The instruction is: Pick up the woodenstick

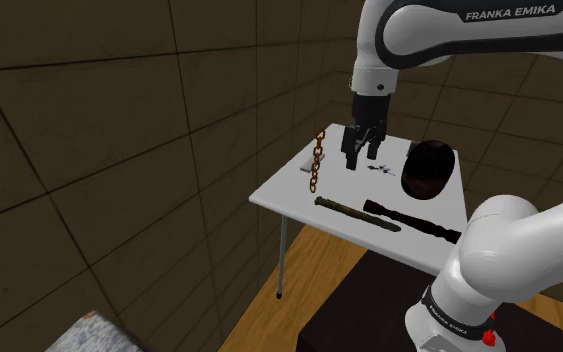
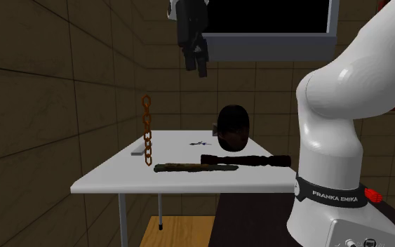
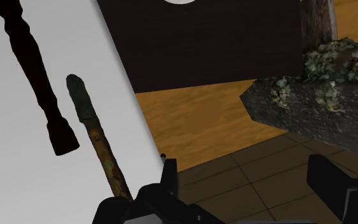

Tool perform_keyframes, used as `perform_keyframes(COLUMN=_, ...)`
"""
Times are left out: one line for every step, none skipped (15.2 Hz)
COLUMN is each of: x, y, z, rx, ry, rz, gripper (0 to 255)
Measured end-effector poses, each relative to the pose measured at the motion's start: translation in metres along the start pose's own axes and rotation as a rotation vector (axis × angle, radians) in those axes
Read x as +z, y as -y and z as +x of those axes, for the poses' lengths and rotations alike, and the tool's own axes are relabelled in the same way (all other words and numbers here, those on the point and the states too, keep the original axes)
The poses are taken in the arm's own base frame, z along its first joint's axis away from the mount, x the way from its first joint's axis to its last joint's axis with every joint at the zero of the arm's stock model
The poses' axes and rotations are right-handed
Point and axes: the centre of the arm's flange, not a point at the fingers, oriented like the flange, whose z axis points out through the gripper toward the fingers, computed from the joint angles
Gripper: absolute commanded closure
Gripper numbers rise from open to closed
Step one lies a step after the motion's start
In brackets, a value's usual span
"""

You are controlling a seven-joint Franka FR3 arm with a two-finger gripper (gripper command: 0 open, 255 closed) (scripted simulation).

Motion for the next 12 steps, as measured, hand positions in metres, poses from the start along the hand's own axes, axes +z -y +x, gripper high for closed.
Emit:
perform_keyframes(x=0.0, y=0.0, z=0.0, rx=0.0, ry=0.0, rz=0.0, gripper=0)
perform_keyframes(x=0.005, y=-0.004, z=0.0, rx=-0.005, ry=-0.002, rz=-0.001, gripper=0)
perform_keyframes(x=0.013, y=-0.008, z=0.0, rx=-0.013, ry=-0.004, rz=-0.002, gripper=0)
perform_keyframes(x=0.021, y=-0.016, z=0.004, rx=-0.022, ry=-0.006, rz=-0.004, gripper=0)
perform_keyframes(x=0.027, y=-0.025, z=0.007, rx=-0.032, ry=-0.01, rz=-0.005, gripper=0)
perform_keyframes(x=0.039, y=-0.033, z=0.006, rx=-0.043, ry=-0.014, rz=-0.007, gripper=0)
perform_keyframes(x=0.049, y=-0.042, z=0.007, rx=-0.054, ry=-0.017, rz=-0.008, gripper=0)
perform_keyframes(x=0.059, y=-0.048, z=0.008, rx=-0.066, ry=-0.021, rz=-0.01, gripper=0)
perform_keyframes(x=0.07, y=-0.055, z=0.01, rx=-0.077, ry=-0.024, rz=-0.012, gripper=0)
perform_keyframes(x=0.081, y=-0.064, z=0.012, rx=-0.088, ry=-0.027, rz=-0.013, gripper=0)
perform_keyframes(x=0.092, y=-0.074, z=0.015, rx=-0.099, ry=-0.031, rz=-0.016, gripper=0)
perform_keyframes(x=0.101, y=-0.081, z=0.016, rx=-0.111, ry=-0.035, rz=-0.018, gripper=0)
